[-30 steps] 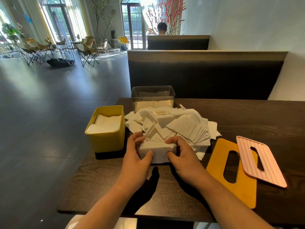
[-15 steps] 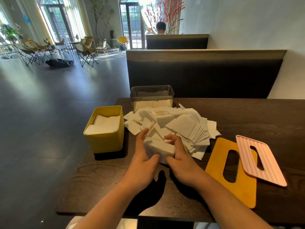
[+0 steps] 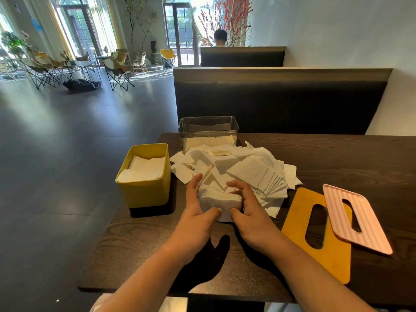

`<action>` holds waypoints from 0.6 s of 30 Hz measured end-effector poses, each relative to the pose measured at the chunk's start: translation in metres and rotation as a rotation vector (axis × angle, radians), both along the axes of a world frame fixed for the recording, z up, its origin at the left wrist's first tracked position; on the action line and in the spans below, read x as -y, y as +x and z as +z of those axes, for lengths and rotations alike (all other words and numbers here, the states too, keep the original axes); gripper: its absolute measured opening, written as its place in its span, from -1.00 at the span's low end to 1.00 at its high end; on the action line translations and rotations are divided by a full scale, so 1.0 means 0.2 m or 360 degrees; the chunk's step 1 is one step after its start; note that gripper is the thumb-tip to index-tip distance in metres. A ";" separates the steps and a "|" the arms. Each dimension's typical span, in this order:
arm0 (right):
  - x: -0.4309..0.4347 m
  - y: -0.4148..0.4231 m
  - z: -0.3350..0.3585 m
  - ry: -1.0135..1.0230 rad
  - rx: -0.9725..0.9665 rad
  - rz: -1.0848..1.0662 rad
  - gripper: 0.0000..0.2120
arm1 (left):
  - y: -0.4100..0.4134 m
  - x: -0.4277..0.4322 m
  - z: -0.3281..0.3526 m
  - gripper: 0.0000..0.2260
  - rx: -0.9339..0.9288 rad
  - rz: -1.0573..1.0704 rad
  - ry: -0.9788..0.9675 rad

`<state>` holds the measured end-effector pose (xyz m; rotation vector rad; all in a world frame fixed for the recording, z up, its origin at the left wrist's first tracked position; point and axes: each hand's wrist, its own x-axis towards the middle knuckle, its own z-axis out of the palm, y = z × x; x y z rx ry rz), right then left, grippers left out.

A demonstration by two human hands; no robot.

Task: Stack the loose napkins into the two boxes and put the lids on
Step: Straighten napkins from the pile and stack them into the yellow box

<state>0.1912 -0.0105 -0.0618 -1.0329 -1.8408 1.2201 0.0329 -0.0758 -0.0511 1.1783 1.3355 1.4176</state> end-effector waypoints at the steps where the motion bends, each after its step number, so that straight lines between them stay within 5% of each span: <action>1: 0.00 0.00 0.00 -0.0014 0.0003 0.0018 -0.31 | 0.00 0.00 0.00 -0.19 0.0014 -0.0007 -0.0004; 9: 0.00 0.00 0.00 -0.0066 0.0067 0.0052 -0.28 | 0.00 0.01 -0.01 -0.15 0.0035 -0.0073 -0.0040; 18: -0.01 -0.01 -0.02 -0.0040 -0.0043 -0.0046 -0.40 | -0.12 -0.04 0.02 -0.17 -0.0434 -0.0207 -0.0186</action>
